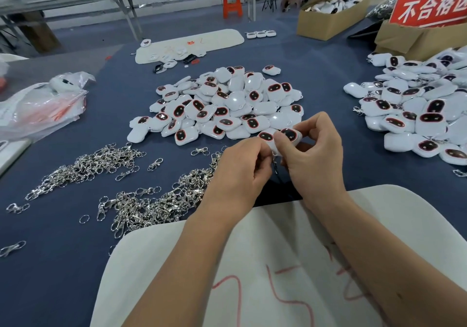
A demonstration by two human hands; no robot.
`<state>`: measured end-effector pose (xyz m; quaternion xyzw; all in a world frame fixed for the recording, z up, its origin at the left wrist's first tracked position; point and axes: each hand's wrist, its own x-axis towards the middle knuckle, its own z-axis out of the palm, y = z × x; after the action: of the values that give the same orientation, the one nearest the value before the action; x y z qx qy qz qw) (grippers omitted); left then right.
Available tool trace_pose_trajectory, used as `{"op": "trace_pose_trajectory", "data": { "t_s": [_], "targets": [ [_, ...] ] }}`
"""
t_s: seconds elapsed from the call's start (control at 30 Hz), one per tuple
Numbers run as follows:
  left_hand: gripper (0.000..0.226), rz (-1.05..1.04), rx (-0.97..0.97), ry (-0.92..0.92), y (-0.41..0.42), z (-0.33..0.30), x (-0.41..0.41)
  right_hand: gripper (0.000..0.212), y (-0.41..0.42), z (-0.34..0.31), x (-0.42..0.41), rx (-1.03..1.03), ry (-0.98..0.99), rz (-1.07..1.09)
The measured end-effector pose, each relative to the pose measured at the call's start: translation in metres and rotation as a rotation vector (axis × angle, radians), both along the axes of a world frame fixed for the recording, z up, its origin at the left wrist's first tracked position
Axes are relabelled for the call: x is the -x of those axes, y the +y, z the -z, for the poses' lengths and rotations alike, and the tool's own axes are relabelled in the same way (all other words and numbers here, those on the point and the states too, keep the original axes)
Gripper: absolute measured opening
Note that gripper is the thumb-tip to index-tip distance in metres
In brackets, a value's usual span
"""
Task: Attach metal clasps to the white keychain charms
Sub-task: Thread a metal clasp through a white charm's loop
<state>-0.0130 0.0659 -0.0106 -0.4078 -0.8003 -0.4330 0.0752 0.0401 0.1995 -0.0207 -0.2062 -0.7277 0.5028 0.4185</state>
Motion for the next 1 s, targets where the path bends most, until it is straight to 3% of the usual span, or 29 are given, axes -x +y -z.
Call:
{"op": "trace_pose_trajectory", "data": {
  "t_s": [0.37,0.57,0.7,1.0],
  "targets": [
    [0.006,-0.063,0.038,-0.093,0.0020,0.0011,0.0033,0.035,-0.0055,-0.0040,-0.0027,0.023,-0.008,-0.049],
    [0.009,-0.015,-0.131,-0.007,0.0028,0.0004,0.0052,0.016,-0.0007,-0.0077,-0.0037,0.428,0.109,-0.246],
    [0.016,-0.014,-0.230,-0.091,0.0033,-0.0017,0.0038,0.004,0.0038,-0.0083,-0.0020,0.548,0.114,-0.357],
    [0.018,-0.136,-0.479,-0.384,0.0017,-0.0068,0.0061,0.022,0.0037,-0.0060,0.0005,0.743,0.176,-0.611]
  ]
}}
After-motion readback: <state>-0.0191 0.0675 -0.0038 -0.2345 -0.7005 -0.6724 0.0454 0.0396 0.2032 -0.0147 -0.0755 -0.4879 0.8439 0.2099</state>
